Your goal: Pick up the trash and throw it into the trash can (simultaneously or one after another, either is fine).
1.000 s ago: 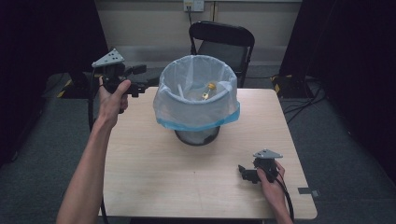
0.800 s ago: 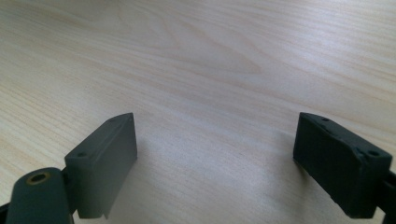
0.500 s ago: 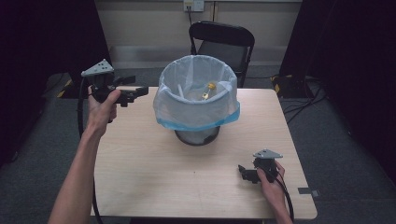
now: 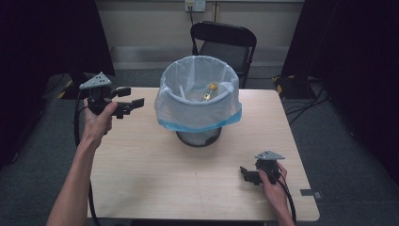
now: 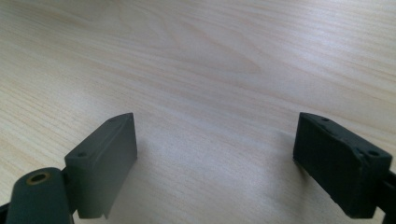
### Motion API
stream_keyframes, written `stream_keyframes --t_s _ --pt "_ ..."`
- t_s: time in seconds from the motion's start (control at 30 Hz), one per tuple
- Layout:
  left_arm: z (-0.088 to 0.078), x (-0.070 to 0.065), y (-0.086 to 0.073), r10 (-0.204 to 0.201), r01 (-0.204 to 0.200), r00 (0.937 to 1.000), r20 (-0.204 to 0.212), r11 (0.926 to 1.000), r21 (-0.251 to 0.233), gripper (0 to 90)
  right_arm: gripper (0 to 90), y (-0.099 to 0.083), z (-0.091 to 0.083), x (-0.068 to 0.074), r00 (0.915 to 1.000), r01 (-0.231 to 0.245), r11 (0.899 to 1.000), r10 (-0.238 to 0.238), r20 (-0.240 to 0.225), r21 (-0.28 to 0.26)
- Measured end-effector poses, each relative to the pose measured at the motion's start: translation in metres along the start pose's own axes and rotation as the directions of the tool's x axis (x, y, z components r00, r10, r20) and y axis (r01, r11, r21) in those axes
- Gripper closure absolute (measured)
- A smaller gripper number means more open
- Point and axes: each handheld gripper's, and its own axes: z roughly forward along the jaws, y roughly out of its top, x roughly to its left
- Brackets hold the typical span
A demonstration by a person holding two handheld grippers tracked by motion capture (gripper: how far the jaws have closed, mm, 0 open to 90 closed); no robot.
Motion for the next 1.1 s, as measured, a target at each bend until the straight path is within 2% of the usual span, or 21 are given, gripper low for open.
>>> stream_keyframes --t_s 0.2,0.3,0.43,0.5,0.57,0.7,0.73,0.93,1.1 --pt "-0.003 -0.001 -0.017 0.015 -0.015 0.9999 0.007 0.9994 0.031 24.6 12.7 0.000 0.000 0.000 1.0000 0.000 1.000 0.000 0.000 0.000" --pt "-0.004 -0.001 -0.027 0.009 -0.010 0.9999 0.005 0.9989 0.045 24.7 12.7 0.000 0.000 0.000 1.0000 0.000 1.000 0.000 0.000 0.000" --pt "-0.003 -0.003 -0.039 0.016 -0.015 0.9997 -0.019 0.9973 0.071 24.6 12.7 0.000 0.000 0.000 1.0000 0.000 1.000 0.000 0.000 0.000" --pt "-0.003 -0.003 -0.044 0.019 -0.018 0.9997 -0.011 0.9950 0.098 24.5 12.6 0.000 0.000 0.000 1.0000 0.000 1.000 0.000 0.000 0.000" --pt "-0.003 -0.005 -0.048 0.030 -0.027 0.9992 -0.026 0.9945 0.101 24.6 12.7 0.000 0.000 0.000 1.0000 0.000 1.000 0.000 0.000 0.000" --pt "-0.001 -0.008 -0.058 0.037 -0.035 0.9992 -0.013 0.9901 0.136 24.6 12.7 0.000 0.000 0.000 1.0000 0.000 1.000 0.000 0.000 0.000" --pt "-0.001 -0.010 -0.061 0.041 -0.037 0.9989 -0.024 0.9907 0.131 24.6 12.7 0.000 0.000 0.000 1.0000 0.000 1.000 0.000 0.000 0.000" --pt "0.000 -0.010 -0.080 0.002 -0.003 1.0000 0.002 0.9865 0.164 24.6 12.7 0.000 0.000 0.000 1.0000 0.000 1.000 0.000 0.000 0.000" --pt "0.000 -0.010 -0.098 -0.011 0.014 0.9998 -0.014 0.9839 0.178 24.5 12.7 0.000 0.000 0.000 1.0000 0.000 1.000 0.000 0.000 0.000"
